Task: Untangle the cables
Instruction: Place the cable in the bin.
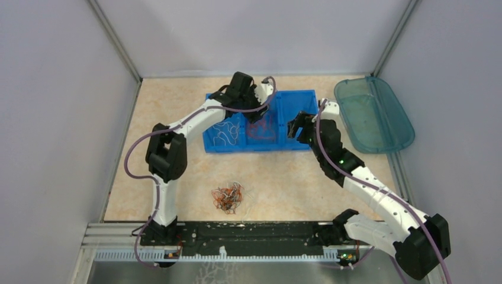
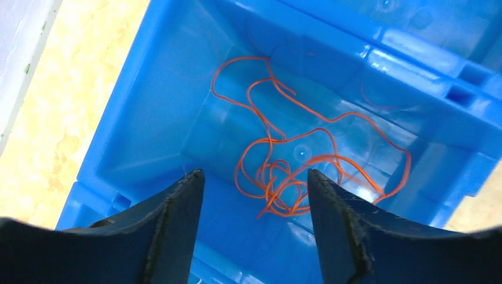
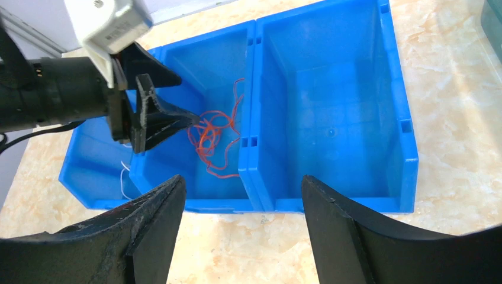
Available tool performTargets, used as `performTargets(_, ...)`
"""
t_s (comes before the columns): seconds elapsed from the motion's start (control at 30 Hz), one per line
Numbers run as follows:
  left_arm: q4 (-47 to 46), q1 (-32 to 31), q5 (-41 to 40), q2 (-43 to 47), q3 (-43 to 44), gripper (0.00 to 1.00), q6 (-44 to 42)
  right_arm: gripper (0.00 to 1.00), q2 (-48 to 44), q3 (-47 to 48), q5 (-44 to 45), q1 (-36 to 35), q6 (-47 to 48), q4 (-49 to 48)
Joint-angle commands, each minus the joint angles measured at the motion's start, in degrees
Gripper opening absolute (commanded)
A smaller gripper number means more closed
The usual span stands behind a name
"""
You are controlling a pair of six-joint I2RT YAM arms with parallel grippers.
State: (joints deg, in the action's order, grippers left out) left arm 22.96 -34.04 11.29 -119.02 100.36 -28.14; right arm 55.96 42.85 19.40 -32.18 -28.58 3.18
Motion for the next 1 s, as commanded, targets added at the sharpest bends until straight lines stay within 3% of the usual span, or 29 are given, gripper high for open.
performTargets(0.0, 1.88, -0.24, 2.76, 4.84, 1.41, 0.76, 0.69, 0.72, -1.79, 2.94, -0.29, 1.06, -0.23, -0.40)
performTargets(0.13, 4.77, -0.24, 4.66, 6.98, 2.65, 0.86, 2.10, 0.72, -1.42, 4.00, -1.01, 1.16, -0.27, 0.53)
performTargets(0.23, 7.32, -0.24, 6.43, 9.25, 3.08, 1.00, 2.43, 0.73, -0.97, 4.95, -1.54, 1.16, -0.09, 1.33)
performTargets(0.53, 17.39, 1.04, 9.81, 16.01, 5.45, 1.00, 2.66, 0.73, 1.57, 6.57, -3.63, 1.16, 1.31, 2.82)
performTargets(0.83, 33.30, 1.88, 11.16, 18.34, 9.28, 1.00, -4.82, 0.73, 6.00, 8.71, -7.43, 1.16, 1.56, 1.85)
performTargets(0.97, 37.80, 6.47, 20.78, 20.75, 9.02, 1.00, -5.92, 0.73, 6.53, 6.97, -11.35, 0.49, 1.29, -0.04)
